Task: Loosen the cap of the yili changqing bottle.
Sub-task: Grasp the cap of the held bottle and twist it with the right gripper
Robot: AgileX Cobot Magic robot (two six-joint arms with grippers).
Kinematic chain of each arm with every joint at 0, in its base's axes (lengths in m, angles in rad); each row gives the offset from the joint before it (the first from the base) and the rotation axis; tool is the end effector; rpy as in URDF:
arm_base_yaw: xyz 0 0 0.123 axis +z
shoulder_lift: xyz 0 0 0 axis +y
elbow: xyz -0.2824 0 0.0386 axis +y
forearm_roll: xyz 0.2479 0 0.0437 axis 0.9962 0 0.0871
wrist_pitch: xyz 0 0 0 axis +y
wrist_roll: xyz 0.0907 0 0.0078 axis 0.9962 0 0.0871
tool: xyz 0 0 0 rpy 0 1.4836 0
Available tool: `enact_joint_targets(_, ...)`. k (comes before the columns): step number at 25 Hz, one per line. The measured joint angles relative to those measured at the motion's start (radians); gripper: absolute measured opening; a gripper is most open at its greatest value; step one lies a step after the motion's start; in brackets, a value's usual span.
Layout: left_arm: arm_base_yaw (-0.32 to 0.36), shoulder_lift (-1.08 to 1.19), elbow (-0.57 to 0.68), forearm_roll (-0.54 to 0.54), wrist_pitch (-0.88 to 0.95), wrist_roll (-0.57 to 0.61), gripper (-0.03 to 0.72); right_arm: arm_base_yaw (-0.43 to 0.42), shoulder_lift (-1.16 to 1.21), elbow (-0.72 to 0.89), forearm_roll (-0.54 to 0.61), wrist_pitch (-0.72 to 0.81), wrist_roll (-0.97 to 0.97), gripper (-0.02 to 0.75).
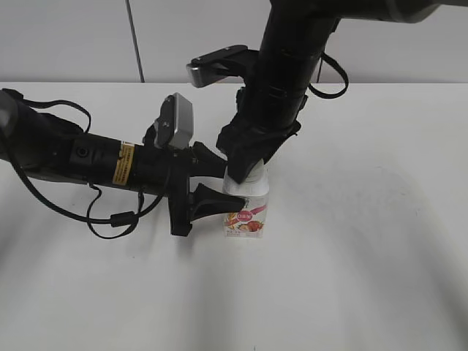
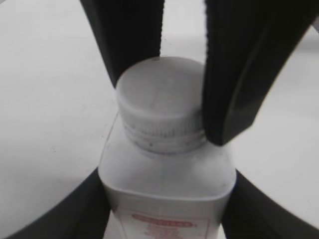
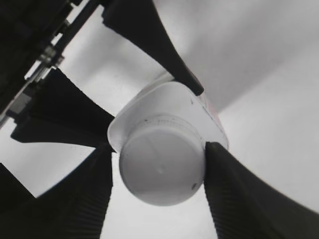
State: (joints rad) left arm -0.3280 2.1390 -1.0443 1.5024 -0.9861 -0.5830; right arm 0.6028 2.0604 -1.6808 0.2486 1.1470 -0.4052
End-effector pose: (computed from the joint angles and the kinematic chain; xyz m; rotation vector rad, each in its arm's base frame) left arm 0.3242 -0.1903 0.1001 1.5092 1.5280 -0.8959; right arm 0.3392 0.2583 0.2150 -1.3376 2.6988 0.3707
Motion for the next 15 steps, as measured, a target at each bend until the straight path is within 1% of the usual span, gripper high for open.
enact_joint_targets(3, 0.0, 0.0, 0.0, 0.0, 0.0, 0.0, 0.403, 0.0, 0.0, -0.008, -0.005, 0.014, -0.011, 0.393)
enact_joint_targets(6, 0.0, 0.0, 0.0, 0.004, -0.003, 0.003, 0.402, 0.0, 0.0, -0.01, -0.007, 0.026, -0.1, 0.393)
enact_joint_targets(12, 0.0, 0.0, 0.0, 0.016, -0.01, 0.003, 0.402, 0.0, 0.0, -0.011, -0.007, 0.036, -0.517, 0.393)
enact_joint_targets(15, -0.001, 0.0, 0.0, 0.017, -0.011, 0.004, 0.402, 0.0, 0.002, -0.027, -0.007, 0.047, -0.638, 0.393)
